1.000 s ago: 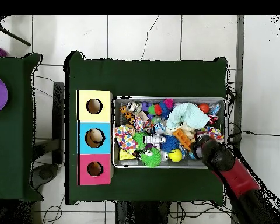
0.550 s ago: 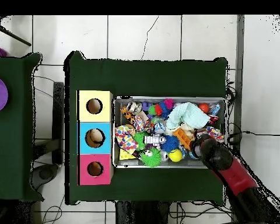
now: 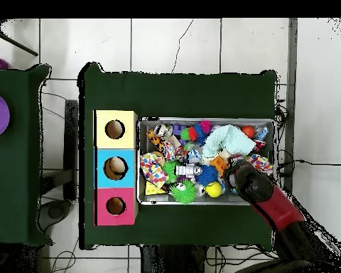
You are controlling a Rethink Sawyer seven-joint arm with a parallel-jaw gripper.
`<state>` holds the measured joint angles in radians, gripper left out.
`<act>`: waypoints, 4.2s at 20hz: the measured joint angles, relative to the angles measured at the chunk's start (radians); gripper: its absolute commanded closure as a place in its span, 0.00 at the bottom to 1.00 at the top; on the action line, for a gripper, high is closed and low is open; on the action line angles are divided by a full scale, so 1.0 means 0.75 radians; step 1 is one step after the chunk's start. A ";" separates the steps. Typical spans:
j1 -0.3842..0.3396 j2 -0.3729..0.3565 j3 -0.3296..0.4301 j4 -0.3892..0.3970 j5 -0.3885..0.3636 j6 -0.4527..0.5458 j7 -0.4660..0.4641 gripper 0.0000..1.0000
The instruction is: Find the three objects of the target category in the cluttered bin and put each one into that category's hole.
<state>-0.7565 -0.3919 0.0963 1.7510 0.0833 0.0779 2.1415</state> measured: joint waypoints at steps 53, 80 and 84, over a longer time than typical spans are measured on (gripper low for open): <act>-0.033 -0.398 -0.099 0.189 0.005 0.193 0.000 1.00; -0.104 -0.144 0.045 0.227 0.008 0.053 0.000 1.00; -0.114 -0.129 0.049 0.201 0.008 0.053 0.000 1.00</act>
<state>-0.8419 -0.4885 0.1332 1.9015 0.0892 0.1178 2.1415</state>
